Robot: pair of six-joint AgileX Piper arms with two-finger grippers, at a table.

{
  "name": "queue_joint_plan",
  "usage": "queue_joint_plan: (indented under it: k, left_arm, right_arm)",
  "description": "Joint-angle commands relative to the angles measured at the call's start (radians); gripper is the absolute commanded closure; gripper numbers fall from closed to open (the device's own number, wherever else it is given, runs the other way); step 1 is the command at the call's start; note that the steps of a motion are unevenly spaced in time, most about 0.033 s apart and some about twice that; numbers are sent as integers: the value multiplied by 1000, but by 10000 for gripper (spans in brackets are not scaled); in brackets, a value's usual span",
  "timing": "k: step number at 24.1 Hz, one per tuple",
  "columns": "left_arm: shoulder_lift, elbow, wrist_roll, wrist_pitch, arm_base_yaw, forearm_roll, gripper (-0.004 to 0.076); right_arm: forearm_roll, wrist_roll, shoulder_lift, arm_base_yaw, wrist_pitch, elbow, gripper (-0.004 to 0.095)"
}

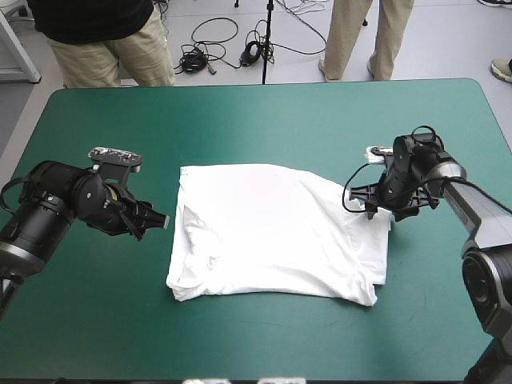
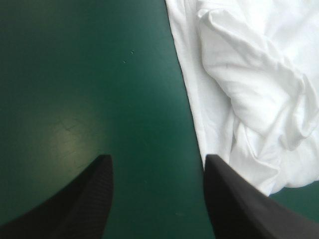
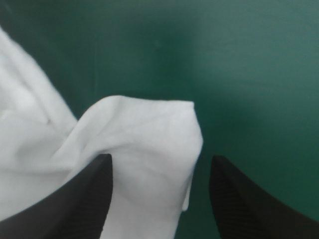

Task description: Fold the cloth

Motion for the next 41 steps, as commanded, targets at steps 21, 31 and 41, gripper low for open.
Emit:
queue_joint_plan:
  k: [21, 31, 41]
  left_arm:
    - [-27, -28, -8, -25, 1, 0, 322]
    - [-27, -28, -8, -25, 1, -7, 322]
    - [-27, -28, -8, -25, 1, -24, 323]
  right_arm:
    - [86, -48, -127, -14, -33, -33, 925]
    - [174, -87, -188, 171, -49, -33, 925]
    - [232, -78, -92, 357, -138, -33, 925]
